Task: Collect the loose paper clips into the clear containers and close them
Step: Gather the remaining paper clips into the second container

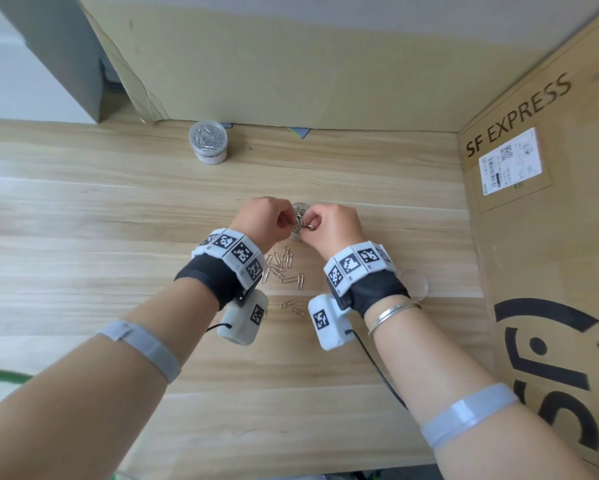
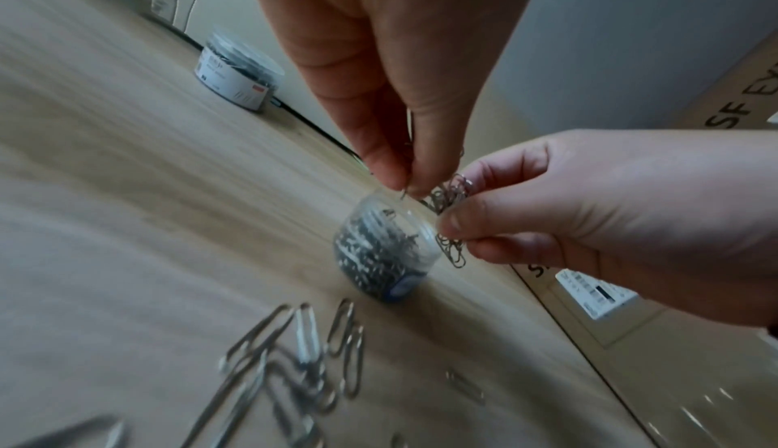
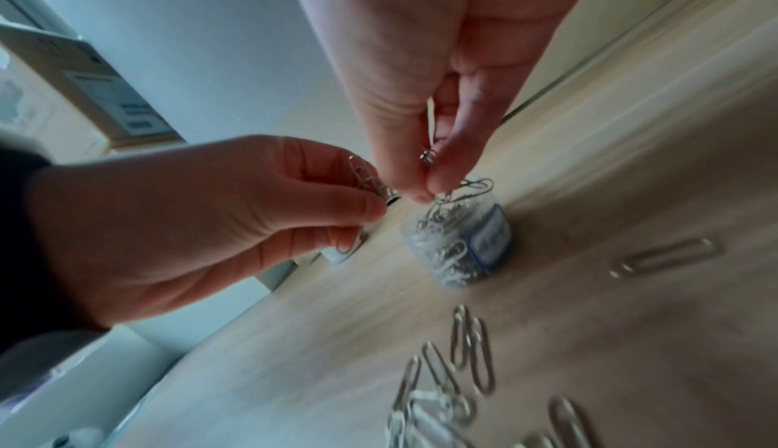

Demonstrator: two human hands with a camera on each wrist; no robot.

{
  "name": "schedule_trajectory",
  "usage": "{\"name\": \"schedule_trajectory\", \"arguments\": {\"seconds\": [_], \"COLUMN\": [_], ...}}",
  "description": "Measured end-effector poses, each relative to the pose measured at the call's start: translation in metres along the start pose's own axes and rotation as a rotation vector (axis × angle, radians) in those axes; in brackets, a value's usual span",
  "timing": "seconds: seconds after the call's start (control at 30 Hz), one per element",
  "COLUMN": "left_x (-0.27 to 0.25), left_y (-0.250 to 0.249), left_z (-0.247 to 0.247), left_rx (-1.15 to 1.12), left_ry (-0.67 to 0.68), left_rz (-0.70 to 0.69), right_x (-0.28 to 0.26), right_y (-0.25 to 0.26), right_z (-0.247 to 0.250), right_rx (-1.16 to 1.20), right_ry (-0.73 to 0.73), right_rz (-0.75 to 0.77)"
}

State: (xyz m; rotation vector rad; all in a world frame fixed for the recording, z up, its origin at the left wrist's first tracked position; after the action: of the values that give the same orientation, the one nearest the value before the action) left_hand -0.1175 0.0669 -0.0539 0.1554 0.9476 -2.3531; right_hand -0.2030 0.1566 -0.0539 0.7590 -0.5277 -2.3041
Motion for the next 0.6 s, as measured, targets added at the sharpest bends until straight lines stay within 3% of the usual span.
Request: {"name": "schedule_trajectory", "arguments": {"seconds": [0.43, 0.6], "left_x": [0.024, 0.028], "left_y": [-0.003, -0.007], "left_z": [-0.004, -0.008], "left_rx": [0.017, -0.016], "left_ry": [-0.01, 0.017], "left_rz": [0.02, 0.018], "right_x": [0.017, 0.012], "right_y": [-0.013, -0.023], "right_z": [0.004, 0.014], "right_rx": [0.218, 0.161], "right_ry": [-0.003, -0.049], "right_rz": [-0.026, 0.02]}}
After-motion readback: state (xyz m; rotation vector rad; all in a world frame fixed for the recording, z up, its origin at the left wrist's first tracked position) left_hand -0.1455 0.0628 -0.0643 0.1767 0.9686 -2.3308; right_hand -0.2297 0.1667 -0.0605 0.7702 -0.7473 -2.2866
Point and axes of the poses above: each hand's wrist, its own x-axis towards the middle knuckle, its own z-axis out of the back of the hand, y = z × x, the point moved 4 cm from there along x, towards the middle knuckle, and after that the axes turned 4 degrees about x, right-handed, at the moved point
